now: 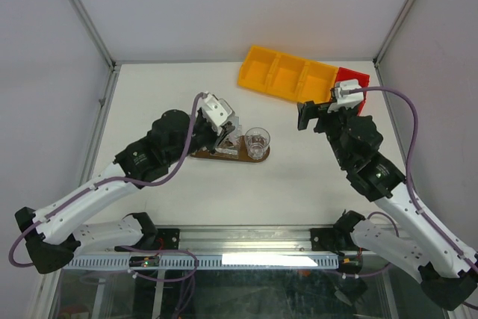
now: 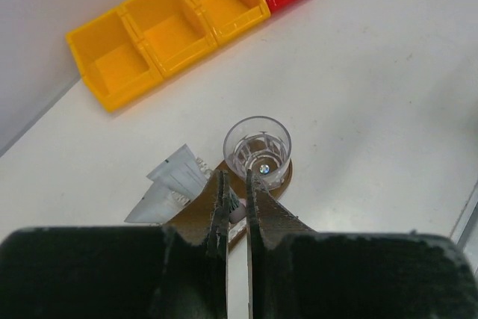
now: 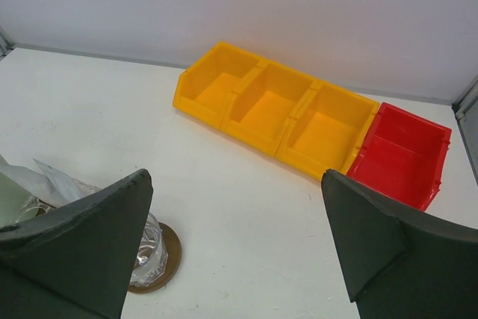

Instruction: Prepare toiletry sets of a toothbrush and toothpaste on the tray

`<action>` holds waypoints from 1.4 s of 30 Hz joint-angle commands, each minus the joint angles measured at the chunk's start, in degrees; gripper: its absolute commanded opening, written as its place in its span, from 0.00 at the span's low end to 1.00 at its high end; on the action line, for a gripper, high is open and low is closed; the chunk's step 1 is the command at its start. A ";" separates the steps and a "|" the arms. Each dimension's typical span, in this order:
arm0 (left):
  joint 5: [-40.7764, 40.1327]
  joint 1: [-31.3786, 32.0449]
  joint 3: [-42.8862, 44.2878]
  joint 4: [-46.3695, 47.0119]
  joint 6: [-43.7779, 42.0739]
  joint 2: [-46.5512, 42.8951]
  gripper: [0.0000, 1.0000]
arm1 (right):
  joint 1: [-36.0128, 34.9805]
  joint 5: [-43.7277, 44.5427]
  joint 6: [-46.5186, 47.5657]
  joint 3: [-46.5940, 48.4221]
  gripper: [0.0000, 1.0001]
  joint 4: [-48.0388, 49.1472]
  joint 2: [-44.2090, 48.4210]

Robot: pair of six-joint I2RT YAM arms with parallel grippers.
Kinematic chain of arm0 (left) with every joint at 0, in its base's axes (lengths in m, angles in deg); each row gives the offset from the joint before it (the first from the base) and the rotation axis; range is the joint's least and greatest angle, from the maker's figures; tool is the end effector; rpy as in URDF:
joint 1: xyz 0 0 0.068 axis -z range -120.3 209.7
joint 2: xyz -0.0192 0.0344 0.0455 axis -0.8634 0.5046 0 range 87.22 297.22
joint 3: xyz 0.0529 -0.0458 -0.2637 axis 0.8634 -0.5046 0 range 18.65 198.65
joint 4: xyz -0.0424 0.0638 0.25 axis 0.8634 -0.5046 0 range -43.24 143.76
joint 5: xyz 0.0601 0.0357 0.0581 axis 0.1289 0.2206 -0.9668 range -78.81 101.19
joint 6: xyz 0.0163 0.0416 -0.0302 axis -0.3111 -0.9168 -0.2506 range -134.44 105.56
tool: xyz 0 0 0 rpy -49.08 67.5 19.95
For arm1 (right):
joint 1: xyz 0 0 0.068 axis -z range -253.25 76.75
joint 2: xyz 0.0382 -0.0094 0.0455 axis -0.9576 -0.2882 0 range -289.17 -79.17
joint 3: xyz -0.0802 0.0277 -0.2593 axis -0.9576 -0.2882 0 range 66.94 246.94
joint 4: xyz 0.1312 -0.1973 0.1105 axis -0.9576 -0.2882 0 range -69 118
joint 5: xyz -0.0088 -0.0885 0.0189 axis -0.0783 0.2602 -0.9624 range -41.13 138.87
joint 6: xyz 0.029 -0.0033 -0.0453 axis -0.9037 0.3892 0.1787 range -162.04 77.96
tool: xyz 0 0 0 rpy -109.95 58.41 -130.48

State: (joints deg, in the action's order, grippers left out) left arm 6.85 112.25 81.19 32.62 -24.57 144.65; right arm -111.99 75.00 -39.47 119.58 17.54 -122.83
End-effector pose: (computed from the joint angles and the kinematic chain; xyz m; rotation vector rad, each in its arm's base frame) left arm 0.1371 -0.1745 0.3874 0.9284 1.6272 -0.4442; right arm 0.1406 0.0926 0.3906 -0.2195 1.5802 0.1275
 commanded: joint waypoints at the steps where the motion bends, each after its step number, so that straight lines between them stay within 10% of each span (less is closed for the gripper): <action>1: 2.00 0.53 -1.22 4.53 -5.17 1.24 0.00 | 0.87 -0.54 1.38 -1.30 0.99 4.21 1.38; 42: -0.33 0.62 -15.83 21.20 -16.34 4.16 0.00 | 2.50 -4.42 -0.45 -4.71 1.00 6.82 3.47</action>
State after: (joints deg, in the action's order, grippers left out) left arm 7.00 112.27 66.29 47.26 -39.65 148.69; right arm -109.81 71.35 -39.18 115.30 21.08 -120.25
